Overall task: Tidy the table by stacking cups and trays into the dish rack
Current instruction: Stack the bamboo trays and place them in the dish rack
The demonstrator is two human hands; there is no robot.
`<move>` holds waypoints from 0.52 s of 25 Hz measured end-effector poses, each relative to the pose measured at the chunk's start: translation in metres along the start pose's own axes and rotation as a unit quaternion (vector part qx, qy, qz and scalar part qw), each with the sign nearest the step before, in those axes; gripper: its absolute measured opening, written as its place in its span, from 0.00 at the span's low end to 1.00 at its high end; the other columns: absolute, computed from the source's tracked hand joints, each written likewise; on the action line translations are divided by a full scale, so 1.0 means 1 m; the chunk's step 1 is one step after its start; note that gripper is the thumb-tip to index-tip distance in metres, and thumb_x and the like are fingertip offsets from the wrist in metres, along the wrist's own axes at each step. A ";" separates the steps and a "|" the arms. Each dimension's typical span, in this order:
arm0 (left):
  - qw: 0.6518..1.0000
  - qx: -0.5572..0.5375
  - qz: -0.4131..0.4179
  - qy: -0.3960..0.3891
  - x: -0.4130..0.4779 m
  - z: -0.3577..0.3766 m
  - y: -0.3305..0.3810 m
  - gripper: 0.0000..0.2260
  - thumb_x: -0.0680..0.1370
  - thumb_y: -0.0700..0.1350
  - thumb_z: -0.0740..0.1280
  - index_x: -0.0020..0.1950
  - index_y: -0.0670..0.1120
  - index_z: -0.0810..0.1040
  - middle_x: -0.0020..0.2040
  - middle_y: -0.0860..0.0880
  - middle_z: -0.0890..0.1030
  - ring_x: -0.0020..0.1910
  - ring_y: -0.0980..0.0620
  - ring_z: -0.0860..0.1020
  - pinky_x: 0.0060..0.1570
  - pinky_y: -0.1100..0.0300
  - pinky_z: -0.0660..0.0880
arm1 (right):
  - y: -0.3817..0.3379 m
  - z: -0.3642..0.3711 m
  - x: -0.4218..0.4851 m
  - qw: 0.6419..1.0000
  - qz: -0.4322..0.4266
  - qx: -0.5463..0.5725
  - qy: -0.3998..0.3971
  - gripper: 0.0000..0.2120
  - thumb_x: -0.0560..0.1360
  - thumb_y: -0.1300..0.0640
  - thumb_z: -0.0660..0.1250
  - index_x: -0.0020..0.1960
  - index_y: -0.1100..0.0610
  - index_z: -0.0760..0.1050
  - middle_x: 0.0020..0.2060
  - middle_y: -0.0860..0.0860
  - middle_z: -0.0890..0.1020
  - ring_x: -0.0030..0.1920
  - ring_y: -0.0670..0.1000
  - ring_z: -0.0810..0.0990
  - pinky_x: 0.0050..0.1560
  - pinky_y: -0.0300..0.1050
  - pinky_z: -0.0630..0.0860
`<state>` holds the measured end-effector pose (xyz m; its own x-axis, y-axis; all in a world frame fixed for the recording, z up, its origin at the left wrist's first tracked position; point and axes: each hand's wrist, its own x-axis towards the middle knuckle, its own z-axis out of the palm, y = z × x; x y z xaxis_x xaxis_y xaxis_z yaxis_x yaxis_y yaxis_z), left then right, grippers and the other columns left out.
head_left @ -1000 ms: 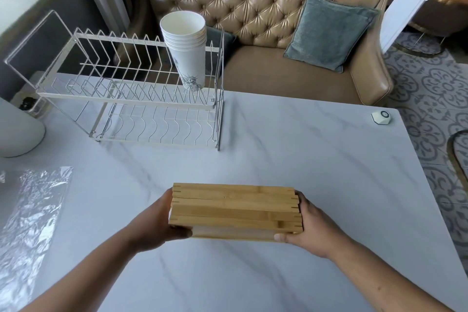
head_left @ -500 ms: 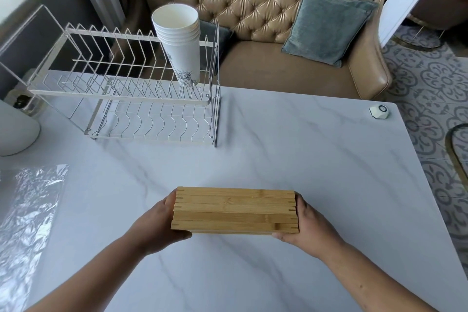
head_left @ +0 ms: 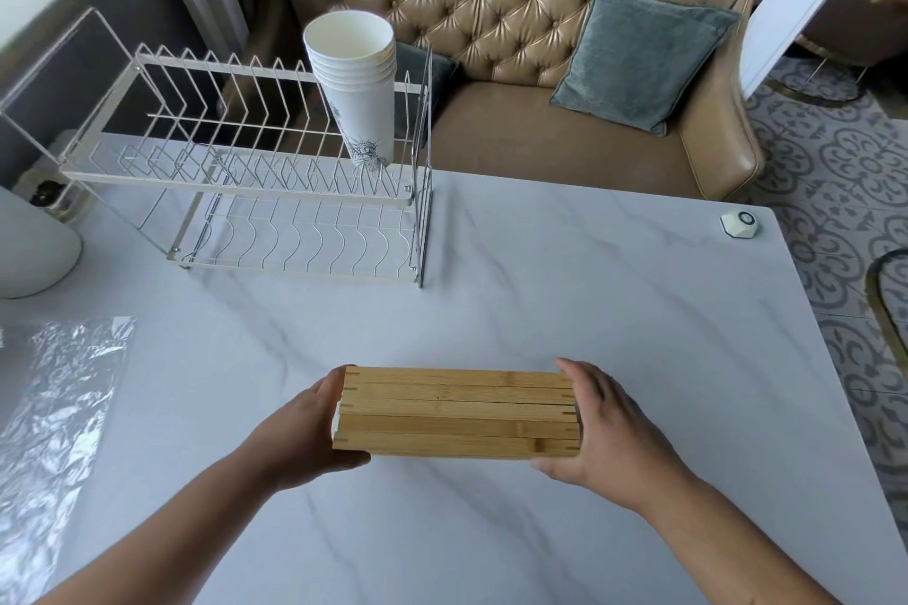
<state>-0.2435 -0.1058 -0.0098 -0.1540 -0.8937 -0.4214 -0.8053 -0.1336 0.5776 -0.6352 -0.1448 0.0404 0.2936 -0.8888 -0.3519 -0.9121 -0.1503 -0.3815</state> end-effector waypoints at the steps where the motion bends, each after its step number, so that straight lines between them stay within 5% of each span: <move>1: 1.000 0.001 0.000 0.000 0.000 0.000 -0.001 0.41 0.63 0.59 0.78 0.72 0.61 0.62 0.58 0.69 0.74 0.54 0.61 0.77 0.44 0.69 0.71 | -0.010 -0.001 0.002 0.999 -0.029 -0.041 0.006 0.56 0.61 0.27 0.71 0.80 0.45 0.50 0.77 0.44 0.61 0.78 0.48 0.57 0.77 0.45 0.57; 5: 1.000 0.013 -0.001 -0.001 0.002 0.000 0.000 0.42 0.65 0.57 0.80 0.73 0.59 0.62 0.61 0.63 0.76 0.56 0.58 0.77 0.46 0.64 0.74 | -0.071 0.012 0.024 0.980 -0.107 -0.164 -0.036 0.53 0.68 0.36 0.72 0.81 0.55 0.50 0.75 0.54 0.62 0.80 0.59 0.54 0.81 0.60 0.46; 8: 1.000 0.018 -0.004 0.002 0.002 0.000 0.000 0.43 0.66 0.56 0.81 0.74 0.59 0.61 0.61 0.61 0.77 0.57 0.56 0.77 0.50 0.60 0.77 | -0.113 0.029 0.042 0.967 -0.123 -0.215 -0.054 0.50 0.68 0.44 0.75 0.79 0.60 0.53 0.69 0.58 0.67 0.72 0.62 0.66 0.77 0.64 0.57; 10: 1.000 0.018 -0.006 0.005 0.001 0.001 0.000 0.42 0.66 0.56 0.81 0.74 0.59 0.61 0.61 0.60 0.78 0.56 0.56 0.78 0.50 0.59 0.78 | -0.130 0.038 0.047 0.963 -0.121 -0.235 -0.050 0.41 0.67 0.48 0.75 0.73 0.60 0.60 0.62 0.58 0.71 0.61 0.61 0.72 0.66 0.62 0.68; 13: 1.000 0.011 -0.011 0.010 0.000 0.002 0.000 0.42 0.66 0.56 0.80 0.73 0.61 0.61 0.60 0.61 0.78 0.55 0.56 0.78 0.48 0.60 0.77 | -0.136 0.043 0.052 0.962 -0.111 -0.247 -0.042 0.33 0.66 0.49 0.74 0.64 0.58 0.62 0.57 0.57 0.73 0.55 0.60 0.73 0.56 0.58 0.69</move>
<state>-0.2448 -0.1049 -0.0112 -0.1252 -0.8987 -0.4203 -0.8207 -0.1442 0.5528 -0.4832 -0.1524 0.0376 0.5005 -0.7758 -0.3843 -0.8427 -0.5383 -0.0109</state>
